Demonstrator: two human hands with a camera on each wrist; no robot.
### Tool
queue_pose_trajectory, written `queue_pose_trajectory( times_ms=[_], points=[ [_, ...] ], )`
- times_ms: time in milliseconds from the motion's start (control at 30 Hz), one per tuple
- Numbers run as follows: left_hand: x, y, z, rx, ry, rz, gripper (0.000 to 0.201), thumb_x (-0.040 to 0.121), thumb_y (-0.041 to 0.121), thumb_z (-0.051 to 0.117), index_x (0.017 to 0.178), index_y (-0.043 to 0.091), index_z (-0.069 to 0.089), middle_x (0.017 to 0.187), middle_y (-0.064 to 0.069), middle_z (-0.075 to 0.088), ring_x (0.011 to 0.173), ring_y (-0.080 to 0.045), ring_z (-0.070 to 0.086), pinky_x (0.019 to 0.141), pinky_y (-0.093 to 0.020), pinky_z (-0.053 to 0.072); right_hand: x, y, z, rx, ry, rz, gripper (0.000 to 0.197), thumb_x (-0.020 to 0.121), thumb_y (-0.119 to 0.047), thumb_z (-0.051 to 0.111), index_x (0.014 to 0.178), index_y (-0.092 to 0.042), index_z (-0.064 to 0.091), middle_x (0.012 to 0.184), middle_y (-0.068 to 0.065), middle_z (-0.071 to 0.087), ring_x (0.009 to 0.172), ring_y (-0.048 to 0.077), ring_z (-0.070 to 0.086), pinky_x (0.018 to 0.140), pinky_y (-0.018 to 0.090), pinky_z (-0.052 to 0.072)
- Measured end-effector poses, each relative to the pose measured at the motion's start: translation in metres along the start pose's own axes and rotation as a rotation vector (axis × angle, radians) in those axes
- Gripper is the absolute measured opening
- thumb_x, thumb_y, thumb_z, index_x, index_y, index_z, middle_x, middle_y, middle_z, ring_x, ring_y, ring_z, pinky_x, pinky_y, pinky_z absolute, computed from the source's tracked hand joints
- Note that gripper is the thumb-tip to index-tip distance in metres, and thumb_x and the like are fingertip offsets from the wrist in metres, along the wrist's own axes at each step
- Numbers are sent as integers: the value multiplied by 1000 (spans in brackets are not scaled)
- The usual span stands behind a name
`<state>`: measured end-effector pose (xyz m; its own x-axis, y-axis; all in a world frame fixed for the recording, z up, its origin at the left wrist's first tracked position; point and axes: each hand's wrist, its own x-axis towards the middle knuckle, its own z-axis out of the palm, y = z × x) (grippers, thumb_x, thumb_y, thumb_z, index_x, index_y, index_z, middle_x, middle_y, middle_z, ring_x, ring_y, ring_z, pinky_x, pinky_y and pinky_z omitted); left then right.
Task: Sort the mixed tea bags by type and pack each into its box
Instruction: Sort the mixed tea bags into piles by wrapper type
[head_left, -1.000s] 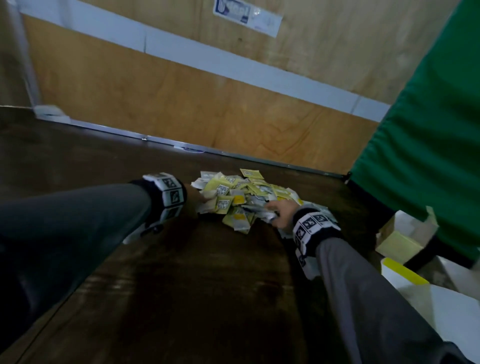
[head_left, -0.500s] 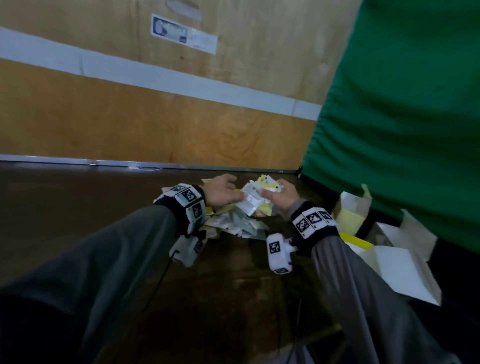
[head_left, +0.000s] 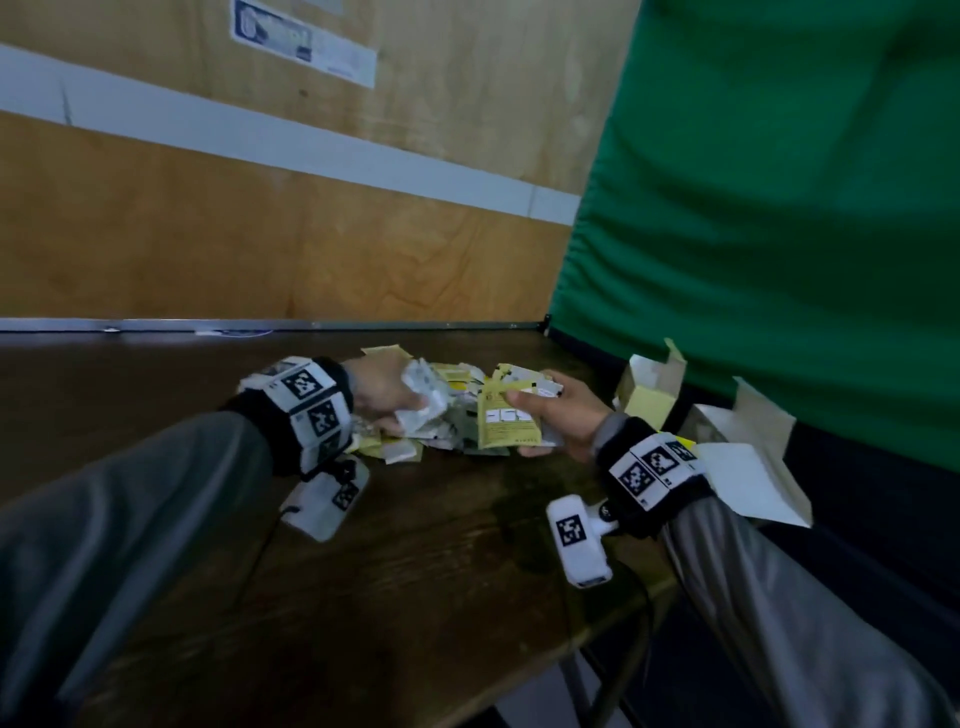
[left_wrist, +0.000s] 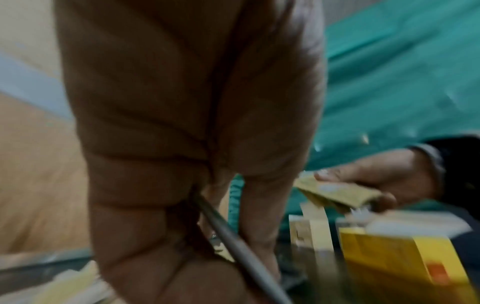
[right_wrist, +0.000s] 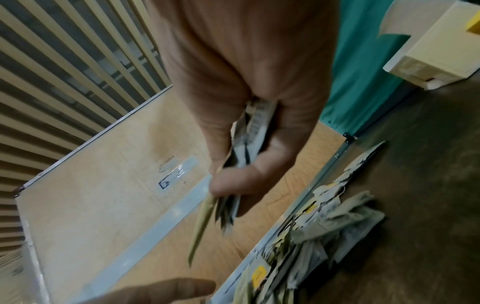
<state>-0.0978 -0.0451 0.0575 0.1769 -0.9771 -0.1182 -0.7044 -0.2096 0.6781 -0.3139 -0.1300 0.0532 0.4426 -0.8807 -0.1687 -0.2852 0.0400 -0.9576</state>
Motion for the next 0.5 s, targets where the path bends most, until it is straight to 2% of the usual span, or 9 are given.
queue_pose_trajectory(
  times_ms=[67, 133, 167, 200, 267, 300, 367, 433, 500],
  points=[
    [-18, -15, -8, 322, -171, -80, 38, 92, 26, 60, 125, 8, 51, 99, -10, 66, 74, -17, 60, 62, -26, 47, -2, 1, 5, -21, 22, -2, 31, 81, -19, 72, 107, -11, 55, 82, 8, 68, 54, 16, 66, 41, 27, 52],
    [-33, -31, -10, 449, -286, -142, 65, 90, 21, 63, 146, 16, 29, 131, -9, 52, 112, -25, 57, 82, -30, 50, -2, 2, 15, -25, 16, 32, 48, 76, -25, 76, 117, -10, 55, 93, 11, 69, 66, 21, 68, 41, 25, 49],
    [-42, -36, -10, 525, -342, -140, 70, 90, 17, 63, 148, 16, 24, 144, -8, 40, 127, -26, 47, 89, -27, 46, -1, 4, 22, -20, 9, 58, 62, 72, -28, 79, 125, -11, 51, 107, 13, 66, 82, 26, 67, 43, 25, 50],
    [-50, -41, -9, 597, -396, -156, 67, 91, 14, 62, 148, 14, 26, 148, -7, 35, 132, -25, 41, 90, -23, 43, 0, 7, 30, -12, 8, 85, 75, 69, -31, 82, 133, -14, 46, 121, 15, 60, 98, 31, 63, 45, 27, 51],
    [-57, -52, -7, 675, -447, -180, 55, 91, 16, 63, 140, 8, 40, 143, -10, 44, 128, -25, 45, 95, -27, 43, 2, 11, 46, 9, -5, 111, 84, 69, -34, 81, 140, -18, 39, 133, 15, 52, 114, 33, 55, 48, 30, 54],
    [-62, -53, -8, 674, -414, -174, 53, 90, 21, 63, 137, 6, 44, 140, -13, 47, 125, -26, 47, 98, -32, 44, 1, 12, 54, 28, -21, 118, 81, 73, -33, 78, 141, -19, 36, 134, 14, 53, 114, 33, 56, 49, 30, 54],
    [-69, -51, -11, 605, -202, -71, 55, 93, 32, 57, 138, 4, 42, 141, -15, 46, 126, -27, 47, 104, -36, 40, -5, 12, 69, 63, -59, 142, 69, 83, -30, 69, 141, -18, 34, 126, 14, 59, 98, 27, 65, 47, 30, 54],
    [-72, -44, -11, 333, 28, 18, 62, 96, 42, 50, 144, 6, 34, 142, -12, 46, 126, -26, 47, 102, -33, 39, -11, 12, 81, 78, -89, 158, 60, 88, -27, 63, 140, -16, 33, 118, 12, 64, 79, 21, 68, 46, 29, 54],
    [-74, -36, -8, 63, 105, 62, 75, 88, 49, 59, 146, 11, 31, 135, -7, 53, 119, -21, 53, 95, -28, 42, -19, 9, 91, 55, -113, 159, 61, 87, -29, 64, 139, -18, 32, 121, 10, 62, 87, 20, 67, 47, 29, 55]
  ],
)
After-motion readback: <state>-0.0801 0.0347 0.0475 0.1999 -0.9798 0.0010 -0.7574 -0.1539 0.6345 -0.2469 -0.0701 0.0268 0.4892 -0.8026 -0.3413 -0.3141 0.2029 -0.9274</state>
